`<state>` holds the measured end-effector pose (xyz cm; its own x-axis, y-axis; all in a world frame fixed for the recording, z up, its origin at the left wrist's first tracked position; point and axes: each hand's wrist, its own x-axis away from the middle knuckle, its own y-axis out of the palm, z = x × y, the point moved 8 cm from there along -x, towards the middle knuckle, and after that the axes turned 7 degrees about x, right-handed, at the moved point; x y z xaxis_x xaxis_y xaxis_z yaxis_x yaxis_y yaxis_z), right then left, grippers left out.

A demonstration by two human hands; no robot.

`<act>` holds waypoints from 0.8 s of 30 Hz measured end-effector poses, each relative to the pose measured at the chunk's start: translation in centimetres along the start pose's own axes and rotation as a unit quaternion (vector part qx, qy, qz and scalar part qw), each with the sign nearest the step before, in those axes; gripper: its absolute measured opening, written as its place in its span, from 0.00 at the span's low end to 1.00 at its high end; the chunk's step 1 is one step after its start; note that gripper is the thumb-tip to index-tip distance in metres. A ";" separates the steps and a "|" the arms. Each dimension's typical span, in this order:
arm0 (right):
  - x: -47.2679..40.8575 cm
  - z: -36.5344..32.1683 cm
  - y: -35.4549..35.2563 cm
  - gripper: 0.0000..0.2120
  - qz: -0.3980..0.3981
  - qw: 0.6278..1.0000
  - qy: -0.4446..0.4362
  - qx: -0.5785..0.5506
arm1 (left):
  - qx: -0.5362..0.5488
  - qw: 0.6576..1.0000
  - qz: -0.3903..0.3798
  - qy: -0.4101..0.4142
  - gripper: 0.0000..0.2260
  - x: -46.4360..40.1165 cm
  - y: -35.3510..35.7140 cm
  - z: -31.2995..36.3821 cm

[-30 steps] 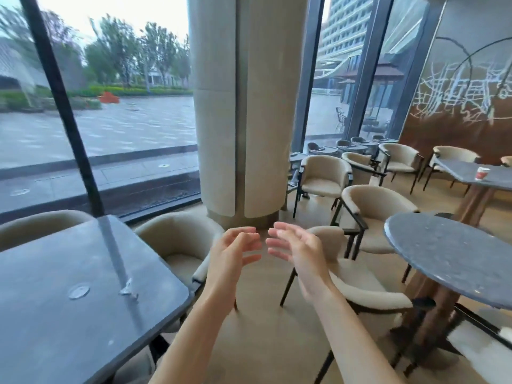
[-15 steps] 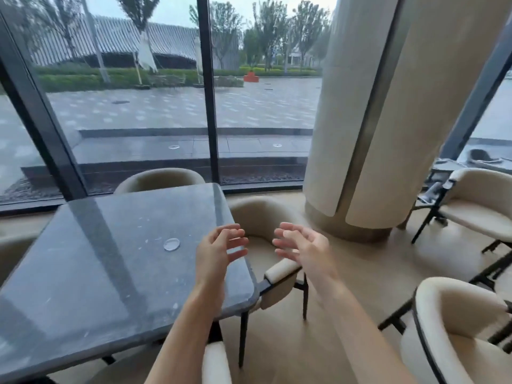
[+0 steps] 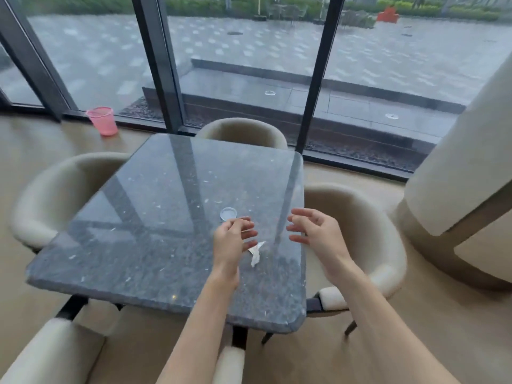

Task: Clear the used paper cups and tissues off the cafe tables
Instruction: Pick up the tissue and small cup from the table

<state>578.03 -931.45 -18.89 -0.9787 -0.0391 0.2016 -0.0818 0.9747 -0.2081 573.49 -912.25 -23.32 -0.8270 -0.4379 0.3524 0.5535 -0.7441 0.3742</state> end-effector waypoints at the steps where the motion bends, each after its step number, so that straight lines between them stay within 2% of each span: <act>1: -1.3 0.4 0.4 0.08 -0.015 1.000 0.004 0.008 | 0.005 1.000 0.019 0.003 0.10 -1.0 -0.4 -0.1; 7: -9.3 2.8 2.2 0.08 -0.100 0.994 0.022 0.027 | -0.007 0.997 0.081 -0.004 0.07 -5.4 -0.4 -3.1; 13: -17.1 5.8 4.9 0.10 -0.219 0.972 0.038 0.078 | -0.082 0.986 0.140 -0.043 0.07 -9.1 0.5 -8.1; 17: -20.8 8.3 6.3 0.11 -0.268 0.956 0.051 0.103 | -0.149 0.969 0.179 -0.076 0.08 -10.9 0.9 -11.5; 20: -22.4 10.3 7.7 0.10 -0.299 0.944 0.068 0.120 | -0.274 0.938 0.194 -0.089 0.13 -12.7 0.5 -14.0; 24: -24.1 12.8 9.6 0.10 -0.327 0.932 0.082 0.133 | -0.445 0.874 0.158 -0.119 0.17 -15.1 0.6 -17.0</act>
<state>598.39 -923.92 -37.95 -0.6637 -0.5503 0.5067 -0.7154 0.6648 -0.2150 584.62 -914.67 -42.95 -0.5446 -0.6540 0.5251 0.3676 -0.7488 -0.5515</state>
